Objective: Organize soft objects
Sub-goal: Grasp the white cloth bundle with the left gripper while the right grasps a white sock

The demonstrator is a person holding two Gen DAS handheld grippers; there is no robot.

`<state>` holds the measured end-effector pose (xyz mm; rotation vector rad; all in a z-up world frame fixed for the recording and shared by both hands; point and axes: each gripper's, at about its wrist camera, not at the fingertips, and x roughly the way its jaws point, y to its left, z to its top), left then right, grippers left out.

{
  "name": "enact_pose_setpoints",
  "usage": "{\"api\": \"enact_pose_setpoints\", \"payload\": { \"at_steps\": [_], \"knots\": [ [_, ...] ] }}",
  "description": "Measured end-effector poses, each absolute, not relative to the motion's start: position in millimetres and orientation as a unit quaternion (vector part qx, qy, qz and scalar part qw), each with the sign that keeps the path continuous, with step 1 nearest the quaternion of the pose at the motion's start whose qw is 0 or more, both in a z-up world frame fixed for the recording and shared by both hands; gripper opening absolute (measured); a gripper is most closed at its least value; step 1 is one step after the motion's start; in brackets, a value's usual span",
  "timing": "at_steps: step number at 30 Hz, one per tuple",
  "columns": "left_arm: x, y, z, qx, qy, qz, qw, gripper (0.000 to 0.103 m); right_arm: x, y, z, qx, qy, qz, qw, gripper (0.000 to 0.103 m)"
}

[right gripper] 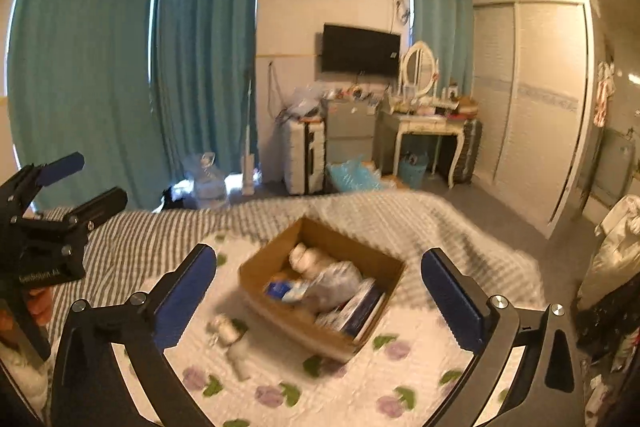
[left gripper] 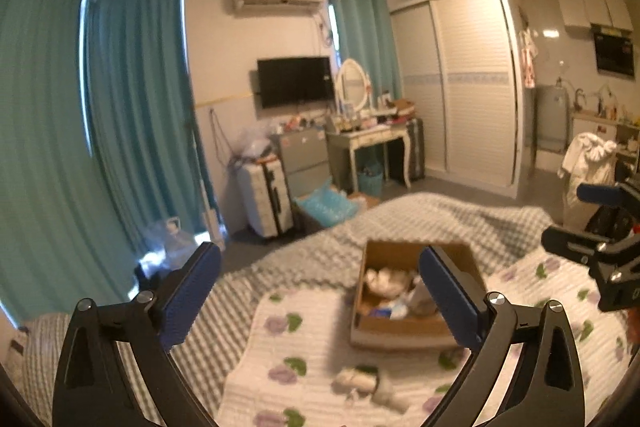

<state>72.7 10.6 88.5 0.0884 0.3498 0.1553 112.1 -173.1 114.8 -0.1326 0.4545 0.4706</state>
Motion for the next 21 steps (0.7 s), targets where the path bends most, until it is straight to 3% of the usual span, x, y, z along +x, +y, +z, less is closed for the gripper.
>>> {"api": "enact_pose_setpoints", "payload": {
  "at_steps": [11,13,21],
  "knots": [
    [96,50,-46,0.001,0.278,0.061,0.959,0.101,140,-105,-68,-0.060,0.333,0.273,0.900,0.101],
    [102,58,-73,0.000,0.309,0.062,0.949,0.101,146,-93,-93,-0.062,0.351,0.283,0.891,0.091],
    [119,63,-117,0.026,0.356,0.069,0.932,0.101,170,-52,-160,-0.058,0.419,0.320,0.848,0.069]
  ]
}}
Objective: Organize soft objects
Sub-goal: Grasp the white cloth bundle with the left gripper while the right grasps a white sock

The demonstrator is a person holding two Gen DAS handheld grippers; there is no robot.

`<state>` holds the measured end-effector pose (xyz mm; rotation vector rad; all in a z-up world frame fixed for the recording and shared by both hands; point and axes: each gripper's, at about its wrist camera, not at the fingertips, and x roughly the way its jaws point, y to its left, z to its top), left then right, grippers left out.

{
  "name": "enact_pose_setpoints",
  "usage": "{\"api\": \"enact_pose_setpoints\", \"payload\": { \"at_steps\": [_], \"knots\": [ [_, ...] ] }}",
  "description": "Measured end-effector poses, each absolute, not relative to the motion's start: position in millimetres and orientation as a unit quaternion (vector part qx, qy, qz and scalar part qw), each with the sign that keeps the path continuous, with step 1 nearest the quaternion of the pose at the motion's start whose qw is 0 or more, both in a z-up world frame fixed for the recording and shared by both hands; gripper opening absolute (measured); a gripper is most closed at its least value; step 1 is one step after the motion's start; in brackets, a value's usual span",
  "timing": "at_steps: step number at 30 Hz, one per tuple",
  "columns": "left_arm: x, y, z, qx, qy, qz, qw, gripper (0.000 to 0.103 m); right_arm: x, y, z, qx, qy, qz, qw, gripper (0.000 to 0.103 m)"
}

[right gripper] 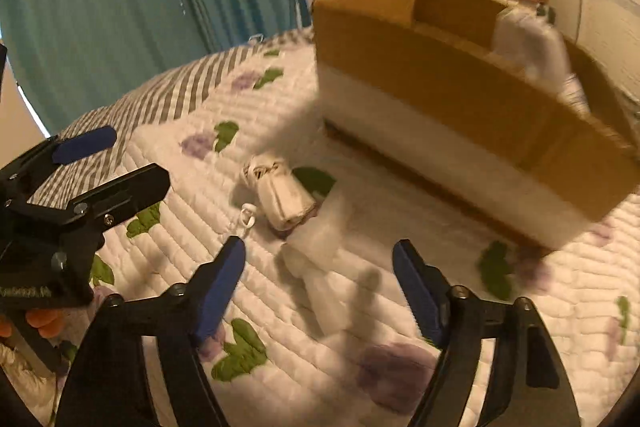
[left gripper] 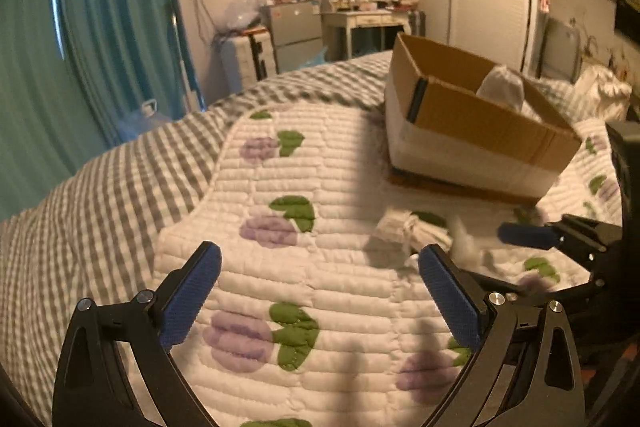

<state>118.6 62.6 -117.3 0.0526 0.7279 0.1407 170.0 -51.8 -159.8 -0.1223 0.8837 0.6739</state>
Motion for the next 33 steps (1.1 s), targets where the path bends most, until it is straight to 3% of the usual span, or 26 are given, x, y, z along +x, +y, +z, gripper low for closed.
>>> {"api": "enact_pose_setpoints", "payload": {
  "at_steps": [3,6,24,26,28,30,33],
  "knots": [
    [121,61,-126,0.043,0.366,0.071,0.927,0.101,174,-43,-173,-0.072,0.435,0.318,0.839,0.058],
    [122,60,-130,0.036,0.375,0.063,0.924,0.101,175,-44,-177,-0.069,0.438,0.314,0.840,0.030],
    [172,17,-160,0.051,0.414,0.002,0.909,0.098,184,-110,-138,-0.013,0.415,0.251,0.875,0.029],
    [180,17,-163,0.054,0.415,-0.004,0.908,0.092,187,-113,-139,-0.006,0.419,0.253,0.872,0.029],
    [187,18,-166,0.061,0.419,-0.008,0.906,0.074,190,-112,-143,-0.004,0.425,0.254,0.869,0.029],
    [191,21,-171,0.054,0.425,-0.015,0.904,0.073,191,-110,-146,-0.005,0.428,0.256,0.867,0.029],
    [189,24,-171,0.039,0.420,-0.030,0.906,0.059,192,-109,-150,-0.005,0.431,0.257,0.865,0.029]
  ]
}}
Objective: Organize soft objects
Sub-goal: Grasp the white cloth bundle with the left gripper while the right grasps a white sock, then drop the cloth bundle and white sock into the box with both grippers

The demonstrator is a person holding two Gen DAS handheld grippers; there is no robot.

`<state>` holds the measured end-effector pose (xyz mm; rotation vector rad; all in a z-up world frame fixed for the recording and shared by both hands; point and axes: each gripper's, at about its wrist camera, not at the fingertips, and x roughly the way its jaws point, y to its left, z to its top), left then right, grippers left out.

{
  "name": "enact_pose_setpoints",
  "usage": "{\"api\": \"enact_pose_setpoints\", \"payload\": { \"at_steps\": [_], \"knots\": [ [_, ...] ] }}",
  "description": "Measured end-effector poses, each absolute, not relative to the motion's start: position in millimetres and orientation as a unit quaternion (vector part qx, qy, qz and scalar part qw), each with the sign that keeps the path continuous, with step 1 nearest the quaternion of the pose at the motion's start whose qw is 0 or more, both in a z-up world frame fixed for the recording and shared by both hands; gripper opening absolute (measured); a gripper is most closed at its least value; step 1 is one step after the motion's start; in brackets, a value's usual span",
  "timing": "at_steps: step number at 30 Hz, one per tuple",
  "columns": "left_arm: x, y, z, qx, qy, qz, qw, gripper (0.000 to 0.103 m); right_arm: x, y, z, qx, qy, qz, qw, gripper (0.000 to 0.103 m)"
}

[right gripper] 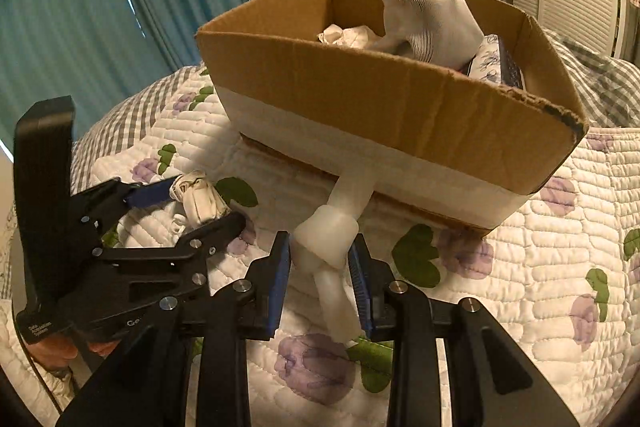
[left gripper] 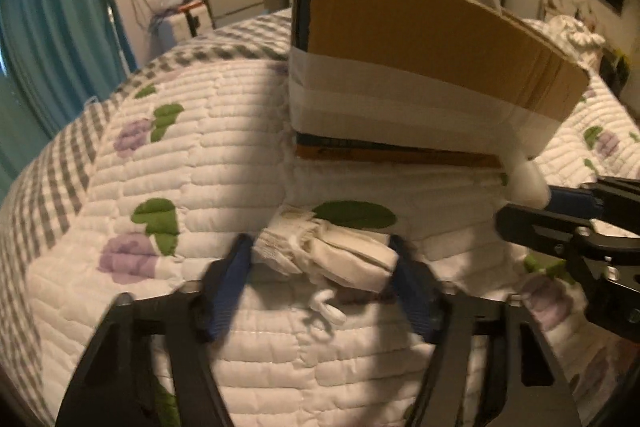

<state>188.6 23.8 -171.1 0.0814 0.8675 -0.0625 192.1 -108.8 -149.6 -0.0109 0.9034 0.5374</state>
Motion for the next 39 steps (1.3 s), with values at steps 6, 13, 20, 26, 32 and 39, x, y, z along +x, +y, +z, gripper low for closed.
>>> {"api": "enact_pose_setpoints", "payload": {
  "at_steps": [6,13,20,26,32,39],
  "knots": [
    [170,19,-166,0.030,0.418,-0.016,0.908,0.057,186,-112,-148,-0.004,0.426,0.256,0.868,0.029],
    [132,10,-133,0.006,0.401,-0.003,0.916,0.057,160,-129,-127,0.002,0.405,0.263,0.875,0.029],
    [98,-20,-94,-0.012,0.370,-0.023,0.929,0.057,127,-158,-85,0.031,0.365,0.281,0.887,0.029],
    [93,-39,-66,-0.007,0.354,-0.023,0.935,0.057,113,-182,-45,0.030,0.327,0.287,0.900,0.029],
    [116,-51,-35,-0.004,0.329,-0.035,0.944,0.057,130,-205,-3,0.033,0.294,0.296,0.908,0.029],
    [181,-55,-11,0.019,0.304,-0.025,0.952,0.057,175,-215,26,0.007,0.278,0.290,0.916,0.029]
  ]
}}
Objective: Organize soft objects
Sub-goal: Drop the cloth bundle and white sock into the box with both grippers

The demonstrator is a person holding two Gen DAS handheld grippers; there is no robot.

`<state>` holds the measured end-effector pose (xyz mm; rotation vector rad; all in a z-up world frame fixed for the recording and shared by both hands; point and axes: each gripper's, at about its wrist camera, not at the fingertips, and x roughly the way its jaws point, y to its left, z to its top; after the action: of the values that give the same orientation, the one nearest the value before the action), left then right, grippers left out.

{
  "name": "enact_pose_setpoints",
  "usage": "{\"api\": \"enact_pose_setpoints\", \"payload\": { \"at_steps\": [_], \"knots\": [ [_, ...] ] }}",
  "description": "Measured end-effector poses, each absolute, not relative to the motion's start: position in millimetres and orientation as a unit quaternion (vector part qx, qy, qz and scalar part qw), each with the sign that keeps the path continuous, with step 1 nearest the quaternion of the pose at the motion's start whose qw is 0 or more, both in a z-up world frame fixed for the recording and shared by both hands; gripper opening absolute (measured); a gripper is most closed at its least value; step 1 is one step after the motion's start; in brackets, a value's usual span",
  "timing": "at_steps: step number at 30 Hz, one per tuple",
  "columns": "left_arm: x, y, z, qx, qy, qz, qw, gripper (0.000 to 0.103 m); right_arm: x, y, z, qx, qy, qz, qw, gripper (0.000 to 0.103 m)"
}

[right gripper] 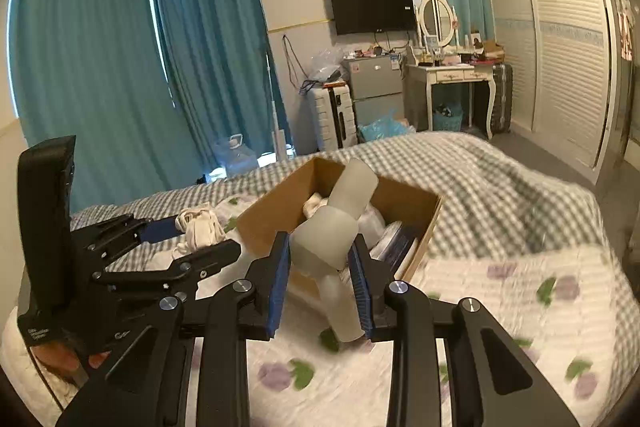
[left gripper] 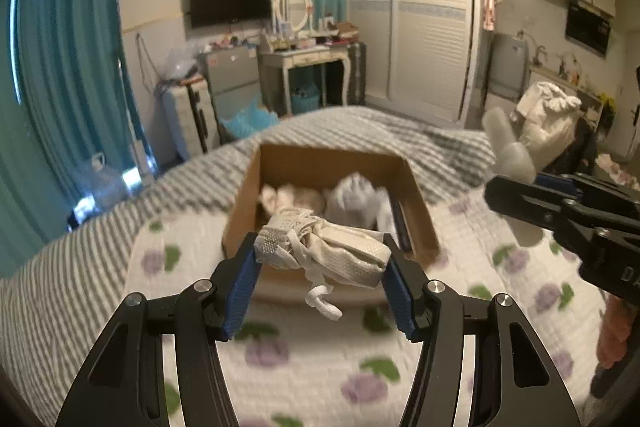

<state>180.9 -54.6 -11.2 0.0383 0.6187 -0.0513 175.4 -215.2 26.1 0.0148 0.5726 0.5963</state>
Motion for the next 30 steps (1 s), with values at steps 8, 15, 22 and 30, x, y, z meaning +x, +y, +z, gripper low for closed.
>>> {"api": "enact_pose_setpoints", "payload": {
  "at_steps": [8,15,22,30],
  "knots": [
    [256,-45,-24,0.030,0.306,-0.004,0.952,0.057,246,-198,40,-0.011,0.266,0.290,0.919,0.029],
    [288,-40,-51,0.037,0.331,-0.023,0.943,0.082,309,-175,18,-0.007,0.289,0.295,0.911,0.029],
    [292,-30,-67,0.041,0.332,0.004,0.943,0.082,363,-161,-13,0.026,0.328,0.298,0.896,0.032],
    [271,-26,-45,0.040,0.313,0.021,0.949,0.082,363,-165,-3,0.051,0.338,0.266,0.901,0.056]
  ]
}}
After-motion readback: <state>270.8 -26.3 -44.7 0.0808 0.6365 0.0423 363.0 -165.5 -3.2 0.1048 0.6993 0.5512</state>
